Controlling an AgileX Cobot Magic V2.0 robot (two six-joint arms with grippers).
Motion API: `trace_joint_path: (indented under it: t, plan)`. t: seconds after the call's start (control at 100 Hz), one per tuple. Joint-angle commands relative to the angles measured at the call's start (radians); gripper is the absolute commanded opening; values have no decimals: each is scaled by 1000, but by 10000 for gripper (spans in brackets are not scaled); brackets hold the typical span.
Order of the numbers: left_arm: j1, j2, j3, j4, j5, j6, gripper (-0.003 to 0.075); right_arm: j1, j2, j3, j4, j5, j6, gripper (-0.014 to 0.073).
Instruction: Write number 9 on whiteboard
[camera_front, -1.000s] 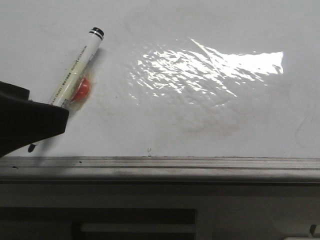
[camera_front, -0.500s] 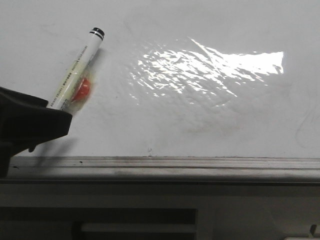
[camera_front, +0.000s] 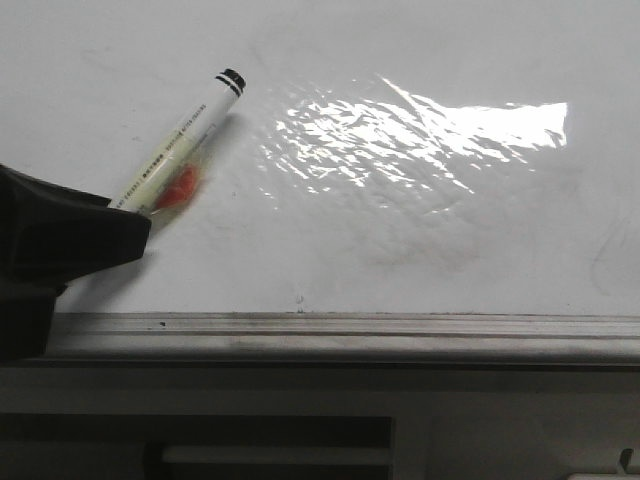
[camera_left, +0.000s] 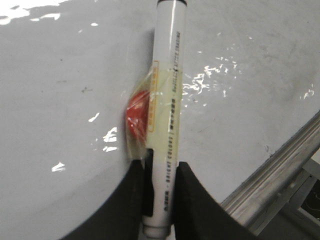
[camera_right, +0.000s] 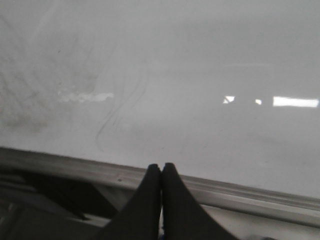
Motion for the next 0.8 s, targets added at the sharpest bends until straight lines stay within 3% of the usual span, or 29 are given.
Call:
trace_joint_path:
  t: [0.0, 0.16, 0.31, 0.41, 0.47, 0.56, 0.68, 0.79]
  plan:
    - [-2, 0, -23, -23, -27, -10, -20, 55, 56, -47, 4, -49, -45, -61]
    - [-13, -10, -23, -19, -25, -10, -20, 168, 202, -120, 7, -47, -161, -61]
    - [-42, -37, -23, 132, -23, -10, -20, 318, 351, -223, 21, -96, -253, -31]
    - [-50, -44, -23, 227, -23, -10, -20, 417, 440, -296, 21, -138, -253, 142]
    - [-59, -44, -23, 268, -34, -10, -20, 483, 490, -342, 21, -140, -253, 314]
    - [-71, -44, -23, 382, -51, -10, -20, 570, 546, -392, 21, -144, -255, 423]
    - [-73, -44, -23, 567, -88, -10, -20, 636, 609, -435, 21, -155, -255, 396]
    - [-73, -44, -23, 579, -152, -10, -20, 663, 646, -443, 21, -159, -255, 375]
